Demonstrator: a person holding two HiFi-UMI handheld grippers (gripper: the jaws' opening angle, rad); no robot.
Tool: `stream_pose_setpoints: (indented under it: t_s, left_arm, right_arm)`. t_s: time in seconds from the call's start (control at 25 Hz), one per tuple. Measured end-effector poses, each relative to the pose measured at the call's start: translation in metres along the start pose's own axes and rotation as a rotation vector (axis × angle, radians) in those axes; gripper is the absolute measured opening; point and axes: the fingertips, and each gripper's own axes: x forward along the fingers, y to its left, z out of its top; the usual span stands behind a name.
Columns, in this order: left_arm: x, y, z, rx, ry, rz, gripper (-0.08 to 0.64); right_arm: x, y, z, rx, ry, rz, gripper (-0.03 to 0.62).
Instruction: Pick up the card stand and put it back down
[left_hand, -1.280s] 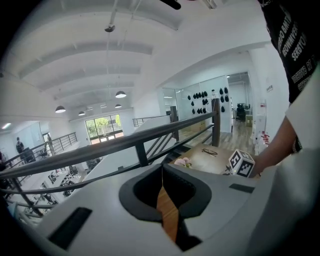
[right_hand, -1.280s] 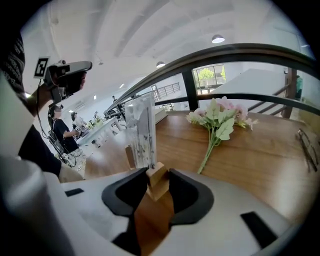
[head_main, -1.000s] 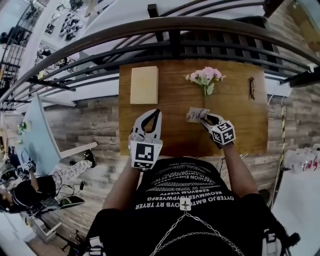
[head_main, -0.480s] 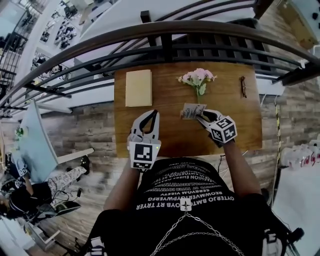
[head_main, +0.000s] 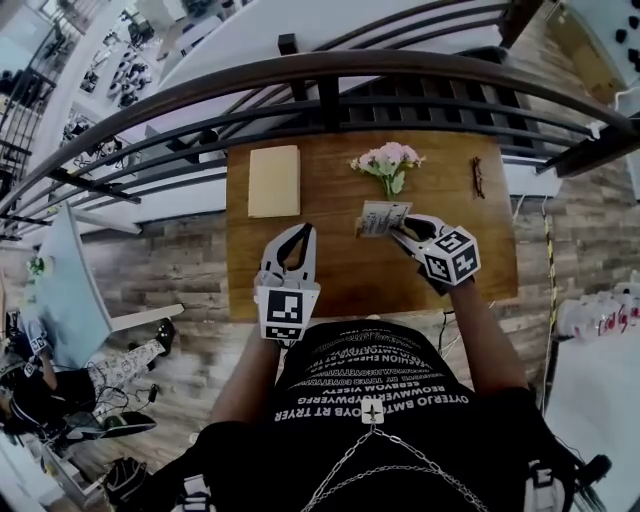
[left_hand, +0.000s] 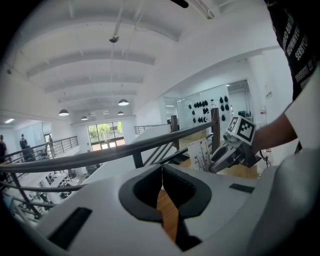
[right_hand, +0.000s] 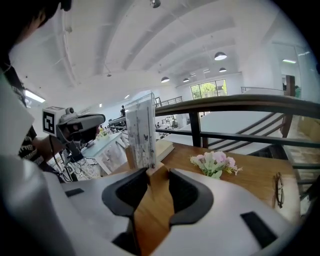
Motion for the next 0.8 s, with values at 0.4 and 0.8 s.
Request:
stream_pose_setpoints:
  t_s: [0.4, 0.8]
  left_arm:
    - [-0.011, -0.013, -0.001, -0.003, -0.019, 0.007, 0.029]
    - [-0.023, -0.018, -0.005, -0.009, -0.023, 0.021, 0.029]
  right_arm:
    - [-0.031, 0.015, 0.038, -0.086, -0.060, -0.006, 0.146]
    - [-0.057, 0.026, 0.075, -0.118, -0.103, -0.001, 0.146]
